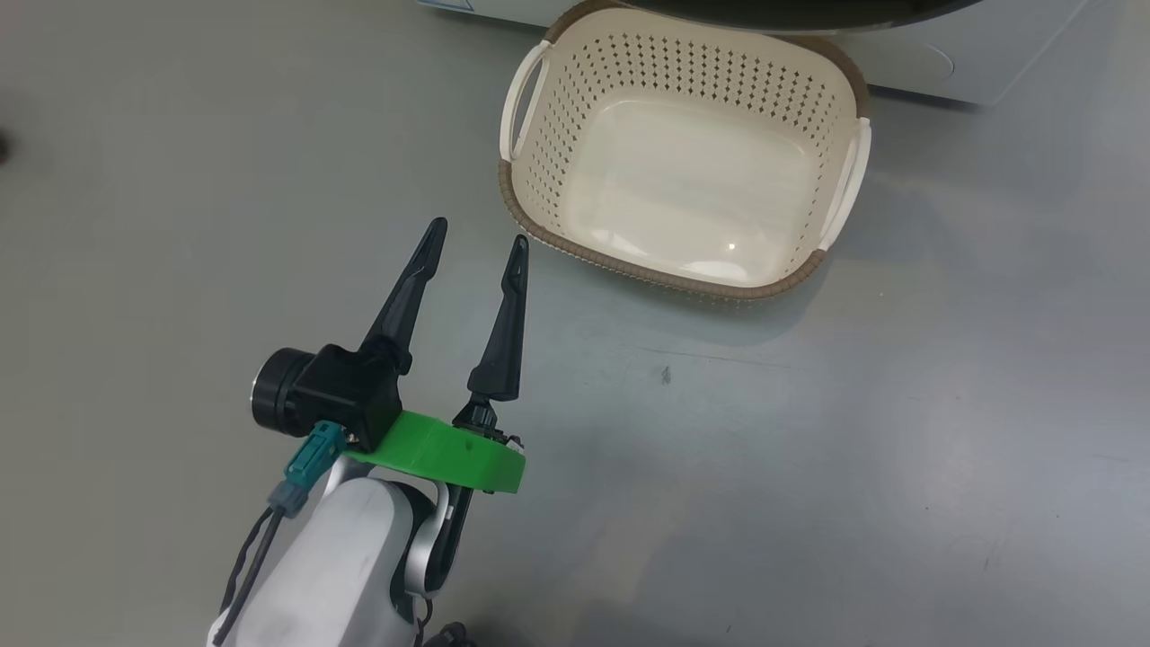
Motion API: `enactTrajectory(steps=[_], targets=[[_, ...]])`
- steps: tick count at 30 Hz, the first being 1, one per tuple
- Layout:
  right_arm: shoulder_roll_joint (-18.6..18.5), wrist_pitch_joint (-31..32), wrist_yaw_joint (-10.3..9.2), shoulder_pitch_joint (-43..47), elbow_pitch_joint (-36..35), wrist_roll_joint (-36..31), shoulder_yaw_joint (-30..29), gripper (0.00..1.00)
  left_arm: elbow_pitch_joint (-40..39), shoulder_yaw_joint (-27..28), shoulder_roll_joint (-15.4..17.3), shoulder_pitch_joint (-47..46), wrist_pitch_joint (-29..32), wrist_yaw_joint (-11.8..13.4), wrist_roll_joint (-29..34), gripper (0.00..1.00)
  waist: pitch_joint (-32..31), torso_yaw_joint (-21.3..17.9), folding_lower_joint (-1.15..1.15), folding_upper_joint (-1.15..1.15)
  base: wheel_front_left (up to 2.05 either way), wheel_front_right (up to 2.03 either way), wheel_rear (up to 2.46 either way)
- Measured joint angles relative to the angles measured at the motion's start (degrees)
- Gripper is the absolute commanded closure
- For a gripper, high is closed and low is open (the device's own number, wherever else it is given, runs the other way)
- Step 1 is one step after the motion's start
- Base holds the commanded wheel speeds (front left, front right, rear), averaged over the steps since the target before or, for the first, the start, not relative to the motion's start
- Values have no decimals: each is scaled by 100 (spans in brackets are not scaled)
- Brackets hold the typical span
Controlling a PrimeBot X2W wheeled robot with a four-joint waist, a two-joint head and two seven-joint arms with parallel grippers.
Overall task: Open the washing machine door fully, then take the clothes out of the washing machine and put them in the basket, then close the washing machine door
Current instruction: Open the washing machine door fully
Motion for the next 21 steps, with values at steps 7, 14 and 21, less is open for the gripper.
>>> enactTrajectory(steps=[7,14,21], targets=[[46,494,104,83,101,209,93,100,37,1,0,0,0,0,0,0,-95,-120,0,0,0,0,0],[47,866,267,324,196,367,116,100,155,18,-1,2,0,0,5,0,-229,-206,0,0,0,0,0],[74,1150,541,714,257,485,168,100,269,45,0,12,1,0,9,0,-444,-280,0,0,0,0,0]])
